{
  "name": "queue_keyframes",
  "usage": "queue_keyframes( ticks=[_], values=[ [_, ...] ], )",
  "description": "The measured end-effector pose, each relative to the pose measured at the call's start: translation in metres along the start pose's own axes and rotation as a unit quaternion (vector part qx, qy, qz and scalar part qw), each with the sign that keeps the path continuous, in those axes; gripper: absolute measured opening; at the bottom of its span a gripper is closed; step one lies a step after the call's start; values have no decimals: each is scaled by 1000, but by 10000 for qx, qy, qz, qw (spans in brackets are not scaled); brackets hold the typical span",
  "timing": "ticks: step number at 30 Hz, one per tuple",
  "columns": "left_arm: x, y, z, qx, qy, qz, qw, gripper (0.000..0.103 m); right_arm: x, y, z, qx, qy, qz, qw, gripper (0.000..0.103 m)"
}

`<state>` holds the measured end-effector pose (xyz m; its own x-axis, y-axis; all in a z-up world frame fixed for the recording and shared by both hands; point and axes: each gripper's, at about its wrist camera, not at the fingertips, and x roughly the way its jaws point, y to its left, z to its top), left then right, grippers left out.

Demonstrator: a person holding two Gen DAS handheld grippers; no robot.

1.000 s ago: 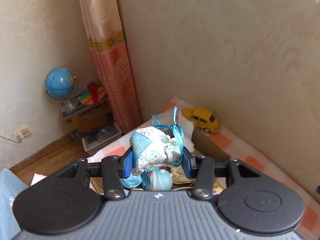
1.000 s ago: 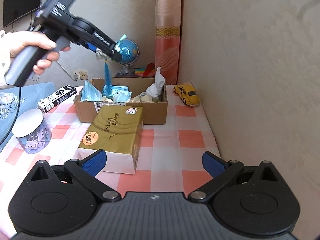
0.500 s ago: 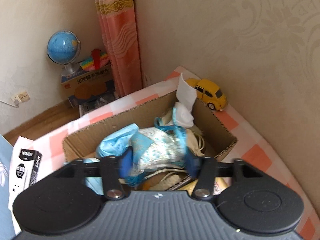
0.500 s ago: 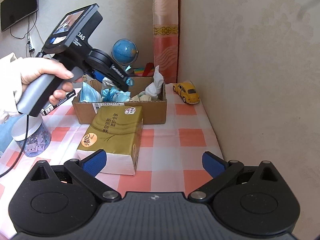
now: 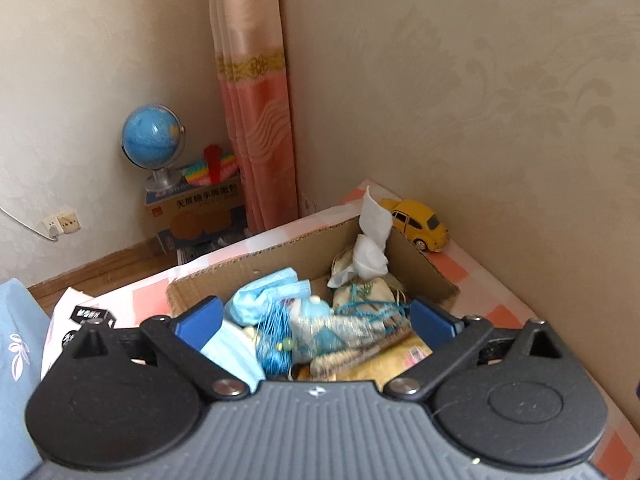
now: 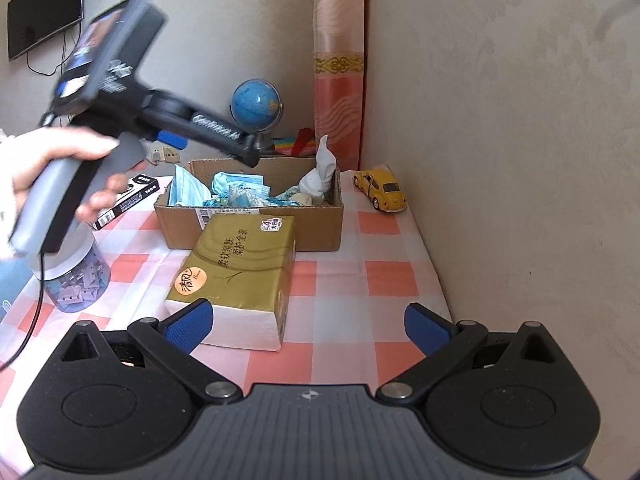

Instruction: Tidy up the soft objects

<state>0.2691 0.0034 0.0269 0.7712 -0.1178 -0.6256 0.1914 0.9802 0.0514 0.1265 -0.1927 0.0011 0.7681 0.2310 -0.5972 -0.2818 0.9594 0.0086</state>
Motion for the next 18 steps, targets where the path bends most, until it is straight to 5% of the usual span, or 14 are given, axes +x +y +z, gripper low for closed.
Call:
queue_keyframes(
  ticks=[6, 9, 18],
  values=[
    [-45, -5, -43, -227, -252, 353, 9988, 102, -6, 9, 4, -51, 44, -76, 9999, 103],
    [-65, -5, -64, -464, -127, 662, 9966, 103, -6, 14, 6, -70, 131, -245, 9996, 103],
    [-121, 4, -96, -1155, 313, 678, 9905, 102, -3, 28, 18, 57, 574, -610, 9965, 103]
  ],
)
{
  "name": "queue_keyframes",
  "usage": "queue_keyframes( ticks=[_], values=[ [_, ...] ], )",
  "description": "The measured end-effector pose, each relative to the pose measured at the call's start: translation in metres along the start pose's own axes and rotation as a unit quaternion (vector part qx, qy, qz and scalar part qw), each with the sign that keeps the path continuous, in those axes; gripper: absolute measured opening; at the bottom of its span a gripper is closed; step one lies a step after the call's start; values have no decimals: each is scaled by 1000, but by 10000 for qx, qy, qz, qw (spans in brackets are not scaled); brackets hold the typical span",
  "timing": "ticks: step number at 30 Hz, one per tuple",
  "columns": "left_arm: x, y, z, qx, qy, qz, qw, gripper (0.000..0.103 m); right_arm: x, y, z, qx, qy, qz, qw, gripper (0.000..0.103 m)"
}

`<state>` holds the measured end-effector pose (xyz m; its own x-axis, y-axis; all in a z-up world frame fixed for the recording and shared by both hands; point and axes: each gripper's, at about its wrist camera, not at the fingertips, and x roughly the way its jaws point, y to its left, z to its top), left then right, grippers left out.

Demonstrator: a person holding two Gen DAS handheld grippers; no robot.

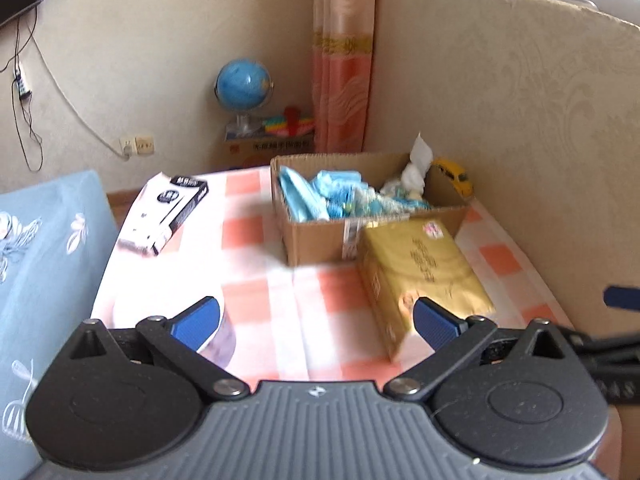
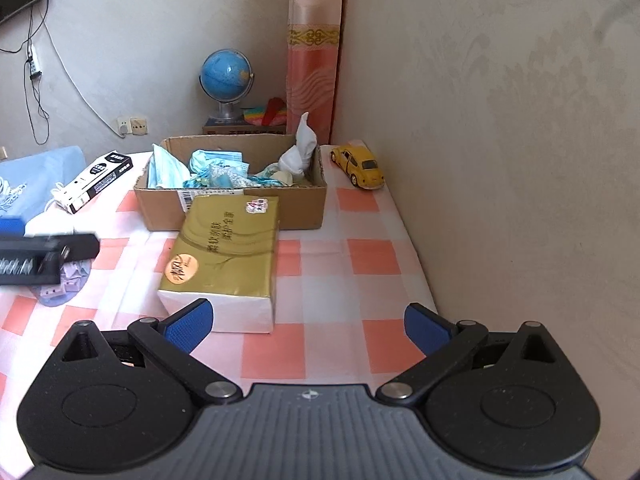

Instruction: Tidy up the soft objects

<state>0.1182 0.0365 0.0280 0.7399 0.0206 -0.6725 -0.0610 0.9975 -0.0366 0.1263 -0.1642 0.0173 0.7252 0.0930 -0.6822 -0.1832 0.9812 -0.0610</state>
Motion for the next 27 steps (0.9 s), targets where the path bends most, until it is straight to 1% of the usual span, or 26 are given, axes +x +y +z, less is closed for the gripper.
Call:
queue_keyframes(
  ticks=[3, 5, 11, 18, 27],
  values=[
    [-11, -3, -2, 142, 13, 57, 9999, 102, -8, 5, 4, -25, -59, -20, 10000, 103],
    [-18, -5, -2, 209, -48, 76, 9997, 102, -13, 6, 6, -20, -117, -35, 9999, 103],
    [-34, -12, -1, 315, -176, 121, 9993, 102, -24, -1, 14, 168, -172, -69, 9997, 103],
    [-39, -16, -2, 310, -191, 142, 9992, 102, -27, -3, 13, 262, -173, -50, 9995, 103],
    [-40, -17, -2, 305, -185, 161, 9992, 102, -29, -1, 11, 233, -184, 0, 9996, 103]
  ],
)
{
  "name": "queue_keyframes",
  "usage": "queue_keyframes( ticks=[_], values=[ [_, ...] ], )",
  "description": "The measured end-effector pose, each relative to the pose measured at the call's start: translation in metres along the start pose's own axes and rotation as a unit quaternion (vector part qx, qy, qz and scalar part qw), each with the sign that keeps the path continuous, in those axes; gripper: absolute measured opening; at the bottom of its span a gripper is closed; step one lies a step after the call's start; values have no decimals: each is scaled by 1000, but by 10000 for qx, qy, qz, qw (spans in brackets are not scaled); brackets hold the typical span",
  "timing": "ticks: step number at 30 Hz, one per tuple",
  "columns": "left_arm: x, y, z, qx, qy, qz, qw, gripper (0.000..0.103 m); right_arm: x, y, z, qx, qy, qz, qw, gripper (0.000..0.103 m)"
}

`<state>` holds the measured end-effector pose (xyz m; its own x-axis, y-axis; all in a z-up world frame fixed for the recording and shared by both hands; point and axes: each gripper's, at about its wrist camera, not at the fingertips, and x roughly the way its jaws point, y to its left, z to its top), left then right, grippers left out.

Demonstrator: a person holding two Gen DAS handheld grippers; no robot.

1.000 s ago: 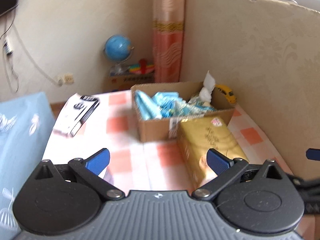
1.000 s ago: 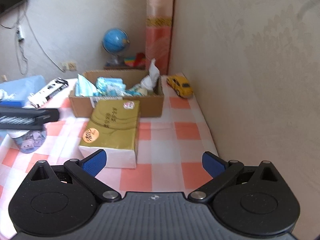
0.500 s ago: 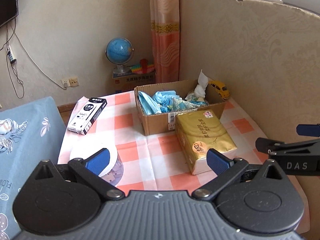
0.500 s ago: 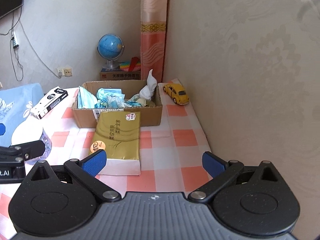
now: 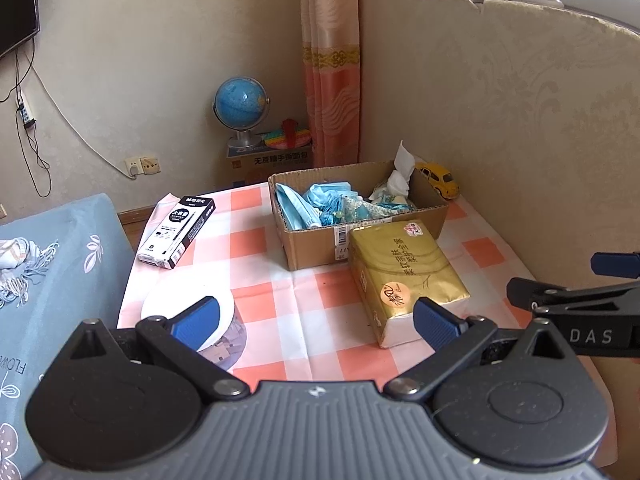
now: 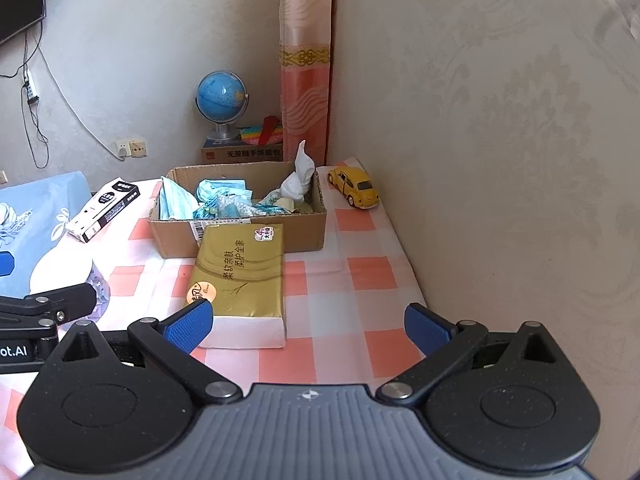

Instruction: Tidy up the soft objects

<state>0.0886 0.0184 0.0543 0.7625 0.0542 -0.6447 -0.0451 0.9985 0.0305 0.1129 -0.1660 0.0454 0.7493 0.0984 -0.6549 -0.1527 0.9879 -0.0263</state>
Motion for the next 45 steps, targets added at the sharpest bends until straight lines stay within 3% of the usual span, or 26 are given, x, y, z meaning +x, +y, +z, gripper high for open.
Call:
queue_keyframes(
  ticks=[45],
  values=[
    [2, -4, 0, -61, 39, -29, 10000, 102, 1, 1, 0, -33, 34, -5, 10000, 103]
  ],
)
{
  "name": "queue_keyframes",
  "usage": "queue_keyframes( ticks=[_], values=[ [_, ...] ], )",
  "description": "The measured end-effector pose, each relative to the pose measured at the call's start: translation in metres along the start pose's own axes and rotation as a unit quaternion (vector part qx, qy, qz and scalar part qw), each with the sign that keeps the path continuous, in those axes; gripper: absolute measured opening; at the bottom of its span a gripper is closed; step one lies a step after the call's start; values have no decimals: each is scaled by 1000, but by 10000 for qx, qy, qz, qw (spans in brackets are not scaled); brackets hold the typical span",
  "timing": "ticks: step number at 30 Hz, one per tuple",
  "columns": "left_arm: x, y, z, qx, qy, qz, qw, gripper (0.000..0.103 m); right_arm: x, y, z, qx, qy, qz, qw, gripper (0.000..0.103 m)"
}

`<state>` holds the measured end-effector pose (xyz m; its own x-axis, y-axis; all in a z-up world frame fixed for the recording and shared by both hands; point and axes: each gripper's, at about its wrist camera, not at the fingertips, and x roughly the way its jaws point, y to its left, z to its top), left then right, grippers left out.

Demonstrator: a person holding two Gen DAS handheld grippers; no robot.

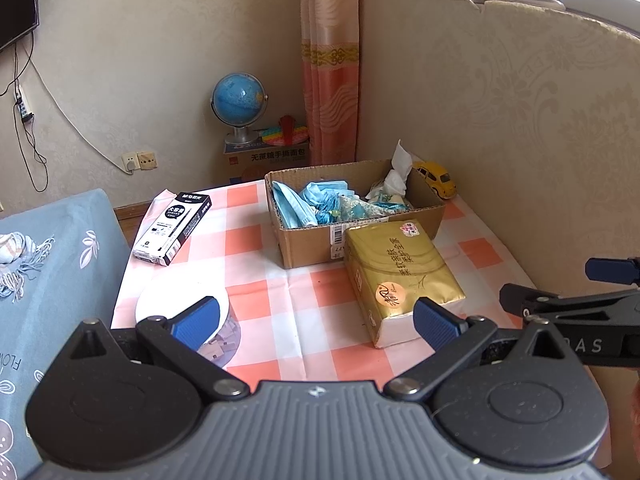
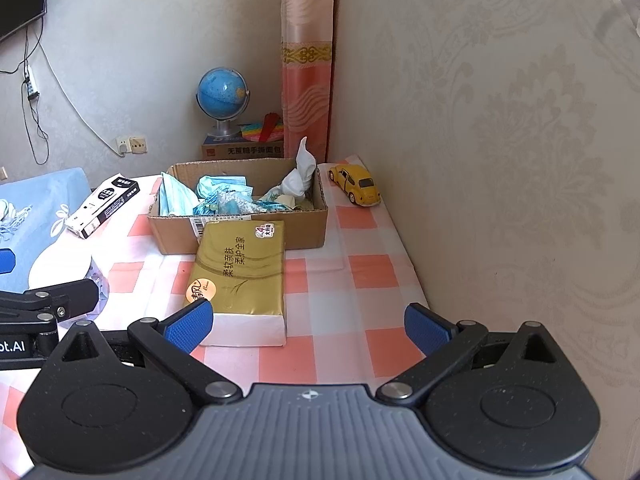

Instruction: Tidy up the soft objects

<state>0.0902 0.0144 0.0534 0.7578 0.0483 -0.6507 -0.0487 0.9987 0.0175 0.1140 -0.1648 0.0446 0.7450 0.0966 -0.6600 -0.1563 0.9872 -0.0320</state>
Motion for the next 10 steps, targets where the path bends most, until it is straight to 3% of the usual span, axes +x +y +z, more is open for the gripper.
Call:
queue_keyframes(
  ticks=[10],
  values=[
    [-1, -2, 1, -5, -3, -22, 10000, 102, 0, 0, 0, -3, 6, -4, 10000, 103]
  ],
)
